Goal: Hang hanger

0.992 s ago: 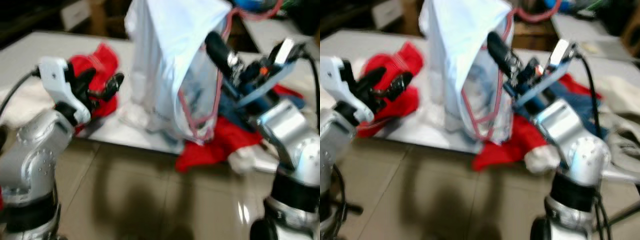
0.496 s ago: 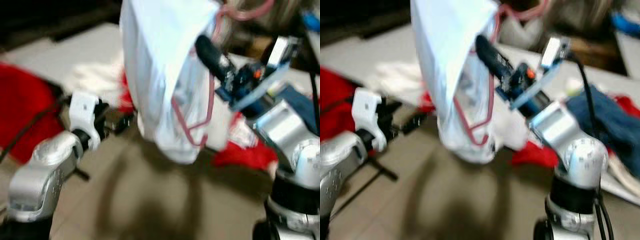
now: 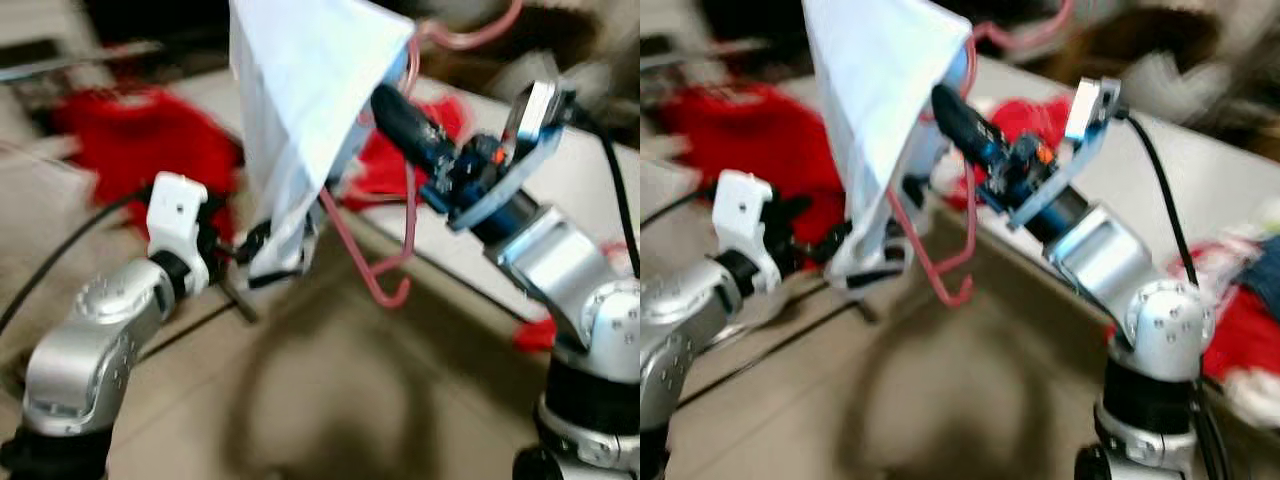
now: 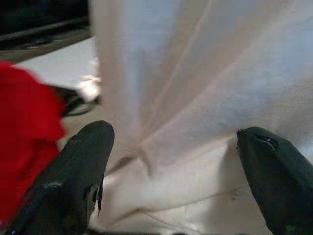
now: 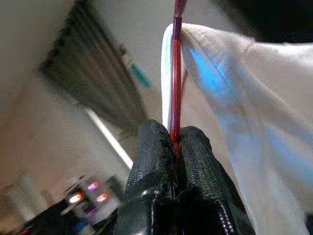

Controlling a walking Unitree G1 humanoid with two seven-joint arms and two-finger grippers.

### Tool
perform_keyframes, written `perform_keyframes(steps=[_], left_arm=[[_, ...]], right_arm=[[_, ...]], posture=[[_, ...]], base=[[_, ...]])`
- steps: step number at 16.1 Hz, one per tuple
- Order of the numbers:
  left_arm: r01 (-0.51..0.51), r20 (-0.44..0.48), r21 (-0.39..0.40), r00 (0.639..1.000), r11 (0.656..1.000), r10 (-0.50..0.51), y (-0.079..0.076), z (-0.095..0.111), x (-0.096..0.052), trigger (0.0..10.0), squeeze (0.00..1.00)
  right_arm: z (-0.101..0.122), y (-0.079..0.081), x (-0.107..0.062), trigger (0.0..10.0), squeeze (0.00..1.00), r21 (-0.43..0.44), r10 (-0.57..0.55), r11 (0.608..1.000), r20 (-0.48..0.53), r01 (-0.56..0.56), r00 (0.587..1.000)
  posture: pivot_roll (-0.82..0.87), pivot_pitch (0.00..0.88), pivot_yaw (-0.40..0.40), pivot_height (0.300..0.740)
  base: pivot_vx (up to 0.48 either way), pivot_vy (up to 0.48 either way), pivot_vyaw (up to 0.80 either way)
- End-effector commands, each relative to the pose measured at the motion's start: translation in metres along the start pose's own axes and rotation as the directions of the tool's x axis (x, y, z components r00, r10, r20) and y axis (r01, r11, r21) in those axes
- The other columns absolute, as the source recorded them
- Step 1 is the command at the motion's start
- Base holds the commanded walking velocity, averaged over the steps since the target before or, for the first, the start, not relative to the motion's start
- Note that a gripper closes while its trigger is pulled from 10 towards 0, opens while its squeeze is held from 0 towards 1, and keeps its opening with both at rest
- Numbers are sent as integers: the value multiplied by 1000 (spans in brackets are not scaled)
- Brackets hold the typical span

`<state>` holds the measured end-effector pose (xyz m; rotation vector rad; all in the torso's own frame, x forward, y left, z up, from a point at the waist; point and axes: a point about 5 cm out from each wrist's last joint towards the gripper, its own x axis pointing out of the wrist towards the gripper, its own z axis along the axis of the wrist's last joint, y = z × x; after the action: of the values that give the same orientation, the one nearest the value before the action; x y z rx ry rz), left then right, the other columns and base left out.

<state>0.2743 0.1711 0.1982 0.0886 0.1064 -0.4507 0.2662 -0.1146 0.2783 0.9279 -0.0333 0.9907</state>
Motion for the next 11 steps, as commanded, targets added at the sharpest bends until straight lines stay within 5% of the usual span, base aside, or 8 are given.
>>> perform_keyframes(steps=[1,5,8,11], left_arm=[[-3,2,18,1000,1000,3,-1,2,1,10000,1000],[-1,-11,39,1000,999,2,-2,-1,1,10000,1000],[-10,-20,61,1000,998,11,-3,-4,1,10000,1000],[-9,-29,60,1000,998,11,-4,-10,0,10000,1000]], right_arm=[[0,4,0,10000,0,-18,13,1000,-2,-13,1000],[-4,-12,-4,10000,0,-64,-119,991,7,119,993],[-21,-43,-20,10000,0,-239,-321,924,-57,299,946],[-42,-60,-32,10000,0,-395,-430,849,-125,352,894]], posture=[[-84,0,3,740],[-80,0,-1,740],[-77,0,-6,740],[-84,0,-6,740]], base=[[0,0,800],[0,0,800],[0,0,800],[0,0,800]])
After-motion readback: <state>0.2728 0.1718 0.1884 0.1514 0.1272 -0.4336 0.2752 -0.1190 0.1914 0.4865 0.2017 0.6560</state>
